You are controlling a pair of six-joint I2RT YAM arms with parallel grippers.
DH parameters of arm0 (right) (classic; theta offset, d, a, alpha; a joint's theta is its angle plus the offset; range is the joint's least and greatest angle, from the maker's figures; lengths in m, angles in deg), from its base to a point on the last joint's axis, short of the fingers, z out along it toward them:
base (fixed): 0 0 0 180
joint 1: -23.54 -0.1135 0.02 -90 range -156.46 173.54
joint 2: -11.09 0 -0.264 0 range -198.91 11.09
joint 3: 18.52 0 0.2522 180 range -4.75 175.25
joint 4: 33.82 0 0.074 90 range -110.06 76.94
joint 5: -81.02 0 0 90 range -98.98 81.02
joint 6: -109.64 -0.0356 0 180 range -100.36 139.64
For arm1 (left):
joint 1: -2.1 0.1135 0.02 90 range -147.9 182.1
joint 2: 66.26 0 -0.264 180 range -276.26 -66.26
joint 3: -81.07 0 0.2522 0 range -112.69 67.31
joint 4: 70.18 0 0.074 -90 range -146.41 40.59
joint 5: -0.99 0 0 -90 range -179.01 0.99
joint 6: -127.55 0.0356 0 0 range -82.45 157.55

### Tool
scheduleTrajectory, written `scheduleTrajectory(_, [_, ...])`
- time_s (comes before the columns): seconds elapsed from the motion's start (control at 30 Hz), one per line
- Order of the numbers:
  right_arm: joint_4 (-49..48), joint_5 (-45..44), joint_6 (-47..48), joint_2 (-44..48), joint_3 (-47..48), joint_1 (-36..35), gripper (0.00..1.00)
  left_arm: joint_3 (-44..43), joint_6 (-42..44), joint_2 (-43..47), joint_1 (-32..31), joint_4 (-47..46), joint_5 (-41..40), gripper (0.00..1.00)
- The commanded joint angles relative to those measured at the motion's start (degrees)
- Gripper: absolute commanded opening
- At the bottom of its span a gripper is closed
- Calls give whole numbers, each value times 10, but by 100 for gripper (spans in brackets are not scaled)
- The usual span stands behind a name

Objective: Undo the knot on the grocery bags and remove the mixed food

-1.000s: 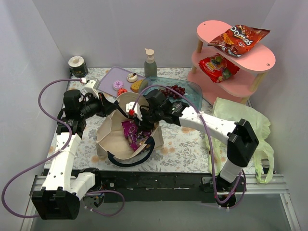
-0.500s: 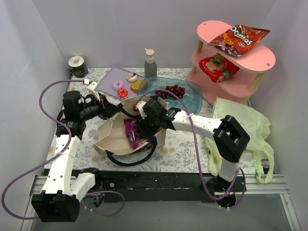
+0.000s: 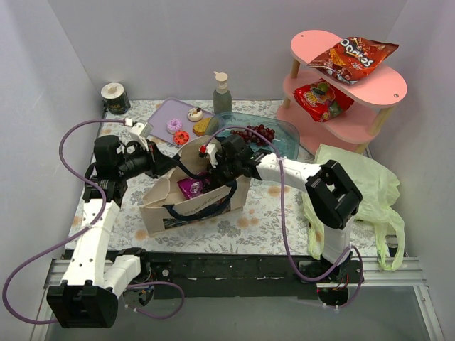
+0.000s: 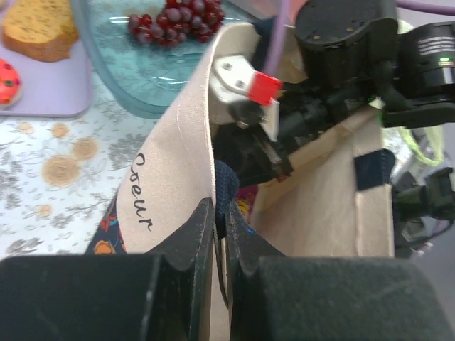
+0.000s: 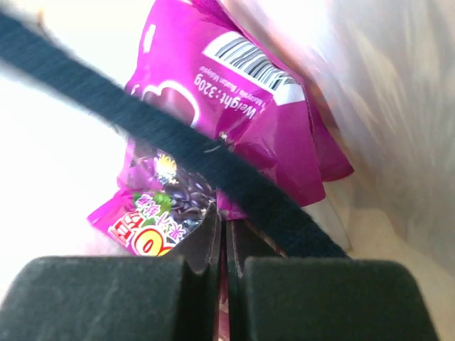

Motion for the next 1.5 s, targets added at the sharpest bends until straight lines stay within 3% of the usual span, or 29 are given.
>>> scheduleTrajectory(0.0, [59, 110, 137, 51, 47, -4, 1, -37, 44, 2, 2, 14, -81, 0])
scheduleTrajectory(0.13, [172, 149, 266, 99, 73, -17, 1, -57, 47, -9, 24, -1, -137, 0])
scheduleTrajectory(0.33, [251, 156, 391, 148, 99, -30, 1, -72, 80, -23, 26, -4, -203, 0])
scheduleTrajectory(0.47, [316, 155, 464, 149, 170, -32, 1, -69, 97, -25, 26, 1, -232, 0])
scheduleTrajectory(0.63, [256, 161, 401, 168, 241, -31, 1, -87, 130, -30, 26, 32, -243, 0])
scheduleTrajectory(0.8, [79, 142, 203, 203, 281, -17, 1, -102, 217, -19, 25, 80, -310, 0])
scheduleTrajectory(1.03, [91, 81, 251, 221, 379, 20, 1, -106, 329, -10, 27, 103, -421, 0])
scheduleTrajectory(1.13, [128, 55, 314, 238, 376, 39, 1, -150, 334, -45, 30, 120, -399, 0])
scheduleTrajectory(1.17, [142, 41, 349, 243, 360, 44, 1, -199, 335, -54, 30, 130, -369, 16])
scheduleTrajectory(1.2, [145, 35, 364, 250, 349, 57, 1, -225, 336, -72, 30, 156, -332, 59])
scheduleTrajectory(1.23, [146, 30, 374, 265, 338, 64, 1, -256, 337, -78, 30, 168, -284, 76])
scheduleTrajectory(1.3, [163, 13, 431, 278, 302, 79, 1, -335, 332, -97, 30, 196, -131, 98])
scheduleTrajectory(1.37, [177, -11, 497, 292, 286, 85, 1, -374, 327, -111, 29, 204, 17, 98])
scheduleTrajectory(1.47, [202, -42, 563, 298, 271, 86, 1, -450, 257, -166, 24, 199, 145, 98])
